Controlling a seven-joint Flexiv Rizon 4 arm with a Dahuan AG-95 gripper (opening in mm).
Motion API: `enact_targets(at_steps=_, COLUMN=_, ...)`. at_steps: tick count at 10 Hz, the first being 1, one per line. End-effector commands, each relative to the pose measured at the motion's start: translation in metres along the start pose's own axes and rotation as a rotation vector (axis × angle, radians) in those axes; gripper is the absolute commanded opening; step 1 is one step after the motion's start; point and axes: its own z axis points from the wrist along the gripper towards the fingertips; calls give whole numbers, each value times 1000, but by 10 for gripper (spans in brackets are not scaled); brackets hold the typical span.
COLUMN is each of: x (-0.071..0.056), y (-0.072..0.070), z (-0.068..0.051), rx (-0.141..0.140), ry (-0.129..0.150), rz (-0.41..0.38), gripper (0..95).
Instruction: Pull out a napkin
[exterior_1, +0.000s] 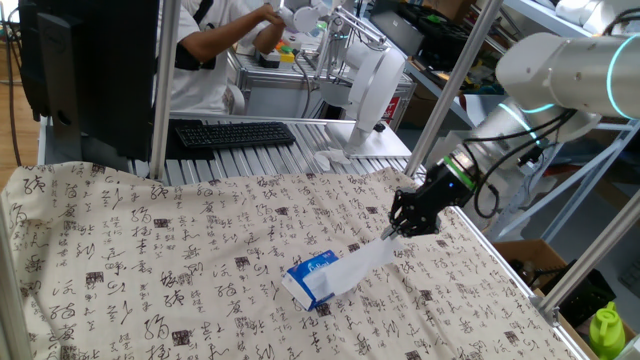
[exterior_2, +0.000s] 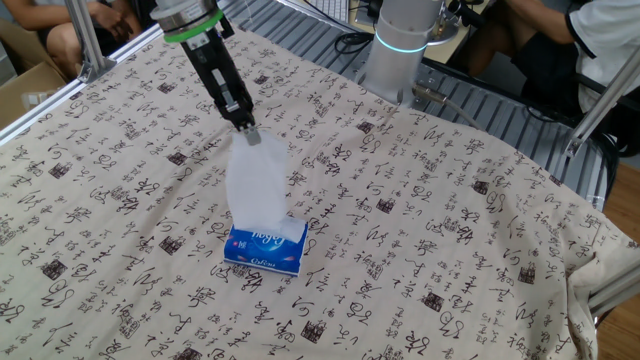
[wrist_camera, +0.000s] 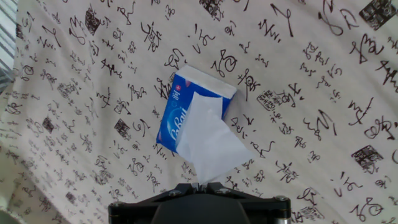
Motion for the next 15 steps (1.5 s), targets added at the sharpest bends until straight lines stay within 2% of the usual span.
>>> enact_targets(at_steps=1, x=-6, y=-2, z=-1, rx=95, ry=-24, rz=-56, gripper=0)
enact_targets(at_steps=3, x=-11, y=-3, z=-1, rx=152, ry=-39, rz=-90, gripper=0)
enact_targets(at_steps=4, x=-12, y=-3, z=-1, rx=159, ry=-42, rz=-97, gripper=0)
enact_targets(at_steps=9, x=-14, y=-2, z=0, rx=147, ry=-33, rz=-114, gripper=0)
enact_targets(at_steps=15, x=-14, y=-2, z=0, rx=145, ry=-28, rz=-116, gripper=0)
